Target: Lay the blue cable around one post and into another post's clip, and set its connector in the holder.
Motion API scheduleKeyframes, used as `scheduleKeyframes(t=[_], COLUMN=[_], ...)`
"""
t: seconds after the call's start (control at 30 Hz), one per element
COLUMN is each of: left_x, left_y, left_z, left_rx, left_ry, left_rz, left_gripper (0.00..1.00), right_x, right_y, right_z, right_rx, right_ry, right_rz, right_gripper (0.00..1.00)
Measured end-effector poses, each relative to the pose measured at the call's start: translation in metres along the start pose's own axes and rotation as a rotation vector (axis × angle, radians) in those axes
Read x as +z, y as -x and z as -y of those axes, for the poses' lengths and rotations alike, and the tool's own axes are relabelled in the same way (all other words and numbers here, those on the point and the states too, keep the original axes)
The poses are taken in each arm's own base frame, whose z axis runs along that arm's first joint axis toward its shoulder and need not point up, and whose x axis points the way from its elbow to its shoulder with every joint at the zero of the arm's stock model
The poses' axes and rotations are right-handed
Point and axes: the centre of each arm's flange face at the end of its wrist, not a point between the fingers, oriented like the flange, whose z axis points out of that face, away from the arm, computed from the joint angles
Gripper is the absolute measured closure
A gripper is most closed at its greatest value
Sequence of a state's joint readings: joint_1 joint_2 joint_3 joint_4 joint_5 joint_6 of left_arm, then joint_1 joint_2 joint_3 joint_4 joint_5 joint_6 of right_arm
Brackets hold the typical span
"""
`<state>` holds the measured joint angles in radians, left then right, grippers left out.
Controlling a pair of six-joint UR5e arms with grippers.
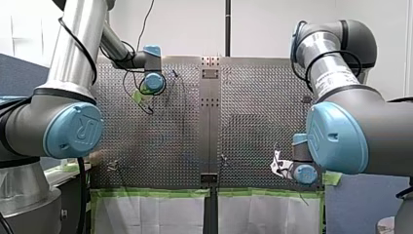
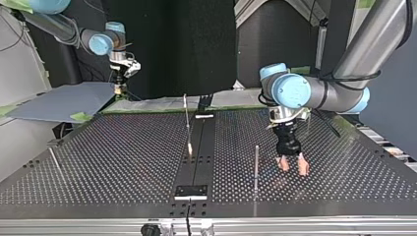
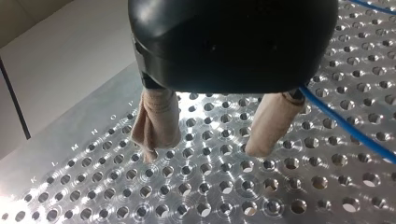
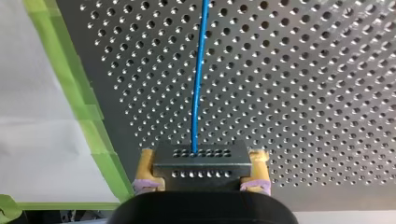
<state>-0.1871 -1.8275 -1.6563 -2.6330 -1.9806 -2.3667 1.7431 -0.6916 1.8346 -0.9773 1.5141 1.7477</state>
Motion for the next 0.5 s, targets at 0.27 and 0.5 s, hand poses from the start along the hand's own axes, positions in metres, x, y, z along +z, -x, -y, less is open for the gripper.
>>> scheduleKeyframes(t=[0.27, 0.5], left_x=[0.0, -0.001], left_y=[0.0, -0.001], left_z=[0.0, 0.001], left_rx=[0.0, -0.001], left_ry=[0.001, -0.003], left_rz=[-0.001, -0.007], left_gripper=[0.02, 0.02], right_x=[-0.002, 0.008], right_y=[-0.036, -0.08], right_z=[0.01, 0.025], right_rx=[0.053, 0.051], right_ry=[-0.021, -0.053], right_rz=[0.005, -0.027], right_gripper=[1.0, 1.0])
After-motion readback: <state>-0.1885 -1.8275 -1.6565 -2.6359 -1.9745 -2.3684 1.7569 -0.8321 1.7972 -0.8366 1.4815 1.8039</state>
